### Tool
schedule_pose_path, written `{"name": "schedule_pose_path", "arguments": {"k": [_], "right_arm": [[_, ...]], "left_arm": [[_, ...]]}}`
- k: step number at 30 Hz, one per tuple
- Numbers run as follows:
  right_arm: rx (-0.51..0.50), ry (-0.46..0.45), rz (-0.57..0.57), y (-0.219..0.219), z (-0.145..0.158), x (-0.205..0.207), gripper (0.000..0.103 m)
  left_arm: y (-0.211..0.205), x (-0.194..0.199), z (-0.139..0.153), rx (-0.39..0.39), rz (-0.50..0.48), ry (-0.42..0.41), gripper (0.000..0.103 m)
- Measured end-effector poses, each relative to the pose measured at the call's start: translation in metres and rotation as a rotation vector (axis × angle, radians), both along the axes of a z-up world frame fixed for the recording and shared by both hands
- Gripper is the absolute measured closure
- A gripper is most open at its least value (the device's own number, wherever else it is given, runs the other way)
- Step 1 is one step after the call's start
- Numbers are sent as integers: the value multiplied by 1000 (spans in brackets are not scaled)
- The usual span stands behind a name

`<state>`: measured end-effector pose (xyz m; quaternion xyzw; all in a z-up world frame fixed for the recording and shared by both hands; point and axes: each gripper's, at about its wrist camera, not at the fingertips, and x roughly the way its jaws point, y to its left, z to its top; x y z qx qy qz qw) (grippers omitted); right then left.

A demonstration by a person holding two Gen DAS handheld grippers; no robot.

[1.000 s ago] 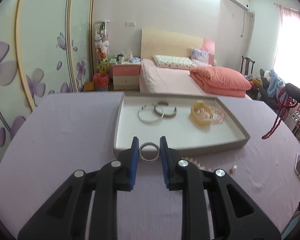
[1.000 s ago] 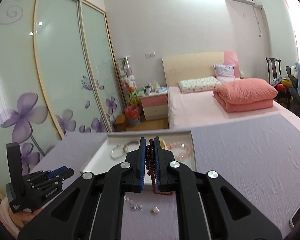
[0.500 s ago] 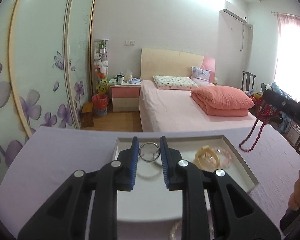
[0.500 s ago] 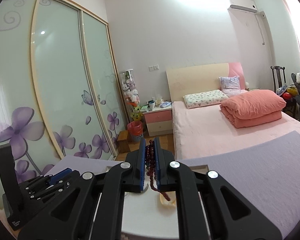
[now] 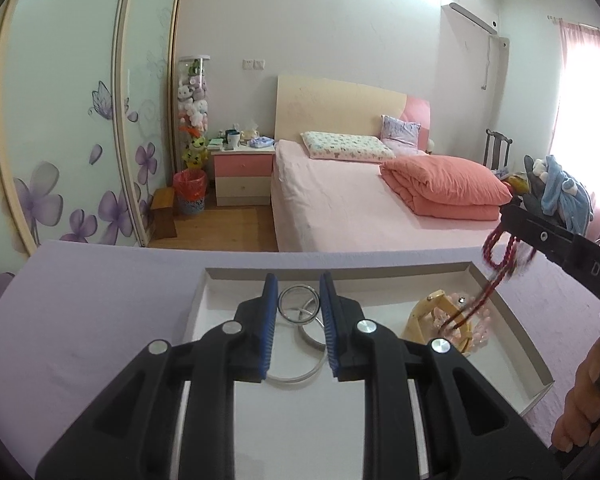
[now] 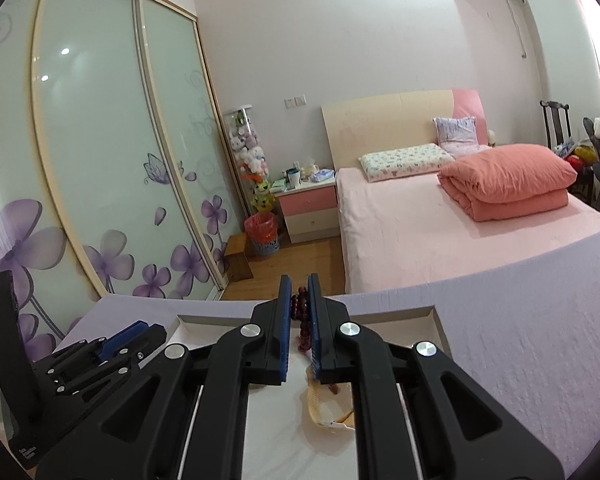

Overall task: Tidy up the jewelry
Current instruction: 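Carry the ring into the tray with the left tool while the right tool drops the red beads there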

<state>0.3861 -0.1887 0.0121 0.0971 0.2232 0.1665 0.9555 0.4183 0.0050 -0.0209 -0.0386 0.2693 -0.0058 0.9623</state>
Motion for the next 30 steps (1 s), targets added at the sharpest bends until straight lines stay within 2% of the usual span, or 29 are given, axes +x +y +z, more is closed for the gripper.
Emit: {"name": "schedule_pose_path", "arguments": {"k": [2, 4, 6, 8, 10, 11, 12, 26, 30], "right_arm": [[2, 11, -2, 0, -2, 2, 90], [13, 16, -5, -2, -3, 1, 76], [17, 11, -12, -4, -3, 2, 73], [26, 11, -13, -5, -2, 2, 73], [27, 10, -13, -6, -2, 0, 73], [26, 9, -13, -6, -2, 1, 73], [22, 8, -12, -6, -1, 0, 73], [11, -3, 0, -8, 2, -20, 73], [7, -1, 5, -11, 2, -29, 73]], "left_arm": [[-1, 4, -5, 1, -5, 8, 81], [2, 4, -9, -2, -9, 15, 81], [3, 6, -12, -2, -10, 18, 81], [4, 7, -15, 2, -9, 21, 81], [4, 9, -16, 2, -8, 24, 73], [3, 9, -17, 3, -5, 23, 64], [4, 8, -17, 6, 3, 18, 61], [12, -16, -8, 42, 48, -8, 61], [11, -29, -6, 73, 67, -24, 56]]}}
